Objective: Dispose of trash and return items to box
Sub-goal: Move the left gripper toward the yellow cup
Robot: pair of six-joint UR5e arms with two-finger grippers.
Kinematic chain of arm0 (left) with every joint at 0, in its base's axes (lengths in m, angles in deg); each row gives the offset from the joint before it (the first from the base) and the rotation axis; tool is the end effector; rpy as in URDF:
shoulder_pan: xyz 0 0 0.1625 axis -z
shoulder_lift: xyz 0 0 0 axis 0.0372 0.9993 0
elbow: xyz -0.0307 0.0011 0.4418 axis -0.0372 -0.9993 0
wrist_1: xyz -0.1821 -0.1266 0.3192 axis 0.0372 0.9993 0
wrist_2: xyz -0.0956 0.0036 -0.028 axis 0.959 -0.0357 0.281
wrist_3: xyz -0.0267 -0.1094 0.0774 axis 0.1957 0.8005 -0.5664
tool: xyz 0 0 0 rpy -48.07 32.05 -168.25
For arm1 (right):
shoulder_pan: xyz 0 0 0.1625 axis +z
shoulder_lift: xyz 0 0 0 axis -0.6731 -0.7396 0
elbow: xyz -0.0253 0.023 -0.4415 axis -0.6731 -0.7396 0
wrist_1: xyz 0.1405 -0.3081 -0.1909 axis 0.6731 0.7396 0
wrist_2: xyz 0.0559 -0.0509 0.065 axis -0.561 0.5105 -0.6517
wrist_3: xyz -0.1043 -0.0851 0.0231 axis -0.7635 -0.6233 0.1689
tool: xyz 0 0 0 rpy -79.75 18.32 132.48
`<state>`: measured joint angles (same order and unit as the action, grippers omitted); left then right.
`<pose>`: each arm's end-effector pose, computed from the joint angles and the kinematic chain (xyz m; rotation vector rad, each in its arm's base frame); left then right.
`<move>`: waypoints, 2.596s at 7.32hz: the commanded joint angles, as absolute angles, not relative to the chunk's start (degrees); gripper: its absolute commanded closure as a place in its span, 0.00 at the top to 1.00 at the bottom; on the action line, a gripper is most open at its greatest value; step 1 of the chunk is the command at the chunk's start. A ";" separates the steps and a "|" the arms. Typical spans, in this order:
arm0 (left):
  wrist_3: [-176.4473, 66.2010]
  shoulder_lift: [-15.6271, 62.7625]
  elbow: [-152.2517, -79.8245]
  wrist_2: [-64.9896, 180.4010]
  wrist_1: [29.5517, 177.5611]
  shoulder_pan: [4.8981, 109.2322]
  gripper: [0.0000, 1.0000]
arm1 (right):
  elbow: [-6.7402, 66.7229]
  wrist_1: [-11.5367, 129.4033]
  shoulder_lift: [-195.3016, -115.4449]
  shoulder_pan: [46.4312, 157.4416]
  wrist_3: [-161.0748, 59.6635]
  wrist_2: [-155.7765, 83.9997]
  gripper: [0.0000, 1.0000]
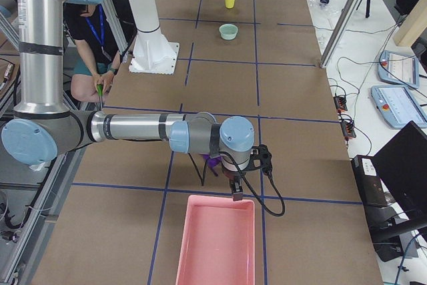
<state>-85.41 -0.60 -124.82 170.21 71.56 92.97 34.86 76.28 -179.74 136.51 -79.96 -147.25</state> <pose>-0.0761 -0.4219 0.6702 0.1291 0.7587 0.1699 0.0693 -0.4272 0.6797 0.1062 -0.7680 -0.1384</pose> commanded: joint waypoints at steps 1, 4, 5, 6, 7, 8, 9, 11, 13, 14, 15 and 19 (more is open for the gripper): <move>-85.06 -0.34 -124.82 170.21 71.39 92.97 1.00 | 34.73 76.40 -179.87 136.44 -79.95 -147.34 1.00; -85.32 -0.25 -128.23 170.03 71.74 92.88 1.00 | 34.91 76.40 -179.78 134.60 -80.04 -147.34 1.00; -85.41 -0.25 -129.99 170.12 72.09 92.62 1.00 | 35.17 76.41 -179.70 134.42 -79.86 -147.34 1.00; -85.50 -0.25 -129.84 170.12 76.88 91.48 1.00 | 35.69 76.14 -178.74 134.41 -79.25 -147.16 1.00; -85.50 -0.16 -129.66 170.12 82.49 90.43 1.00 | 37.35 73.36 -178.29 134.41 -79.16 -147.08 1.00; -84.98 0.10 -128.53 170.12 92.30 90.42 1.00 | 37.37 66.89 -178.38 134.41 -79.07 -146.99 1.00; -84.80 -0.24 -127.12 170.12 103.97 90.42 1.00 | 36.85 61.69 -178.38 134.33 -78.90 -147.42 1.00; -79.23 -0.68 -121.27 175.97 119.84 90.33 1.00 | 37.10 60.50 -178.38 134.24 -78.28 -151.28 1.00; -74.08 -0.94 -120.87 175.66 125.69 87.89 1.00 | 37.02 60.50 -178.03 133.54 -77.24 -151.56 1.00; -67.72 -3.21 -120.78 172.78 125.70 84.13 1.00 | 37.36 60.50 -177.50 132.93 -75.75 -151.56 1.00; -56.35 -4.97 -121.48 167.97 128.23 79.91 1.00 | 37.11 59.54 -177.50 131.79 -74.69 -151.30 1.00; -24.98 -13.16 -123.94 153.35 142.23 60.30 0.79 | 36.93 58.30 -178.03 131.34 -73.62 -151.21 1.00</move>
